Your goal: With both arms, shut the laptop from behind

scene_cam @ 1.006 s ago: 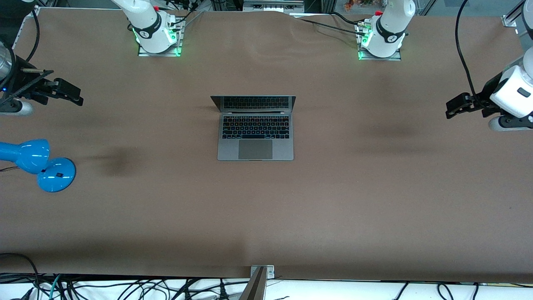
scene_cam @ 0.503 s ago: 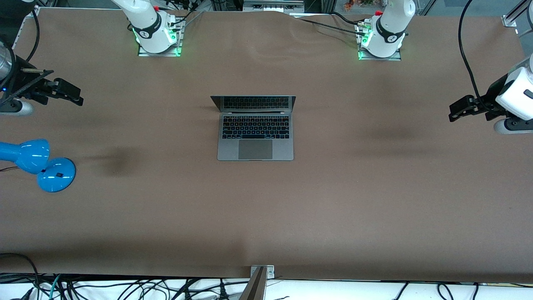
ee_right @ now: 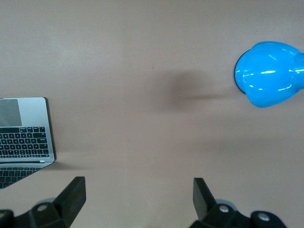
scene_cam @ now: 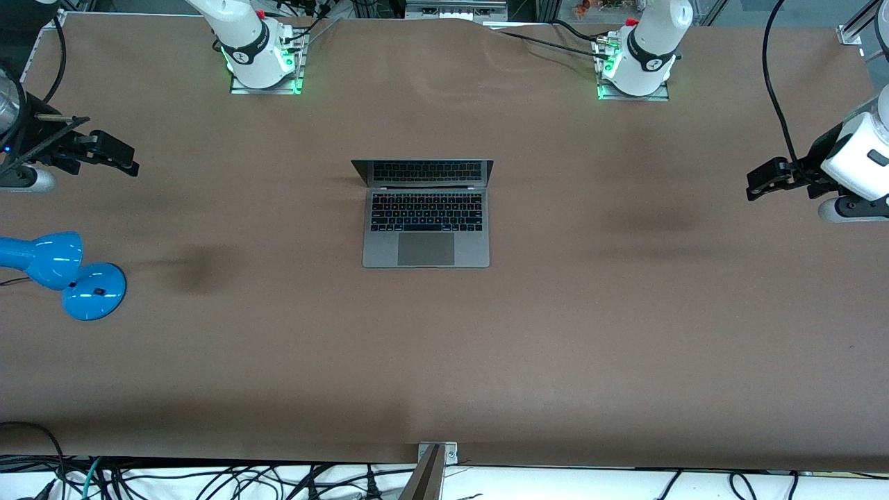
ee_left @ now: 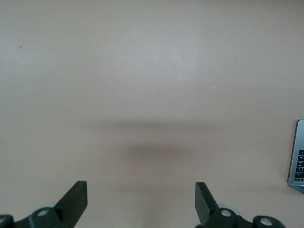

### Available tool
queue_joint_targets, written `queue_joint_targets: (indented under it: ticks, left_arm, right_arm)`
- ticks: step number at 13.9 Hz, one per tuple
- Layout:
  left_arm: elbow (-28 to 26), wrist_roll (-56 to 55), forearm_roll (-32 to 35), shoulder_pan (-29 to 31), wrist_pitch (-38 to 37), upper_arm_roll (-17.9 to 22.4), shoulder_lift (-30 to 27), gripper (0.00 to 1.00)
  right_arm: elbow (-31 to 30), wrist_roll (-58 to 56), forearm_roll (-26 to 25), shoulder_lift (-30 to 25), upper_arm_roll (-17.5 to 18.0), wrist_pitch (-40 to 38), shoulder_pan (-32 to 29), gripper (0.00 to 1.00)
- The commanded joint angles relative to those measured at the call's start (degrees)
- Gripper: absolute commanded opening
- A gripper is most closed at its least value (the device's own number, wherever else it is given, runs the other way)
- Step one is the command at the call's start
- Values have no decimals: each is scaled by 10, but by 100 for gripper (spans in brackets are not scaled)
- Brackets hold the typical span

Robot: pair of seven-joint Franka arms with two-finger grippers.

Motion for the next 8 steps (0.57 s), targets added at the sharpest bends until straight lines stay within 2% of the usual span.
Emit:
queue_joint_targets:
  ticks: [1,5,8]
  left_arm:
    - [18,9,13,-10,-15,4,9,100]
    - [16,12,13,-12,-36,4,15,100]
    - [15,11,13,-17,-67,-3,40,100]
  right_arm:
    - [8,-5,5,2,0,-5,-3,100]
    - [8,-5,5,2,-1,-5,-3,100]
    - [8,-6,5,2,-1,-5,-4,100]
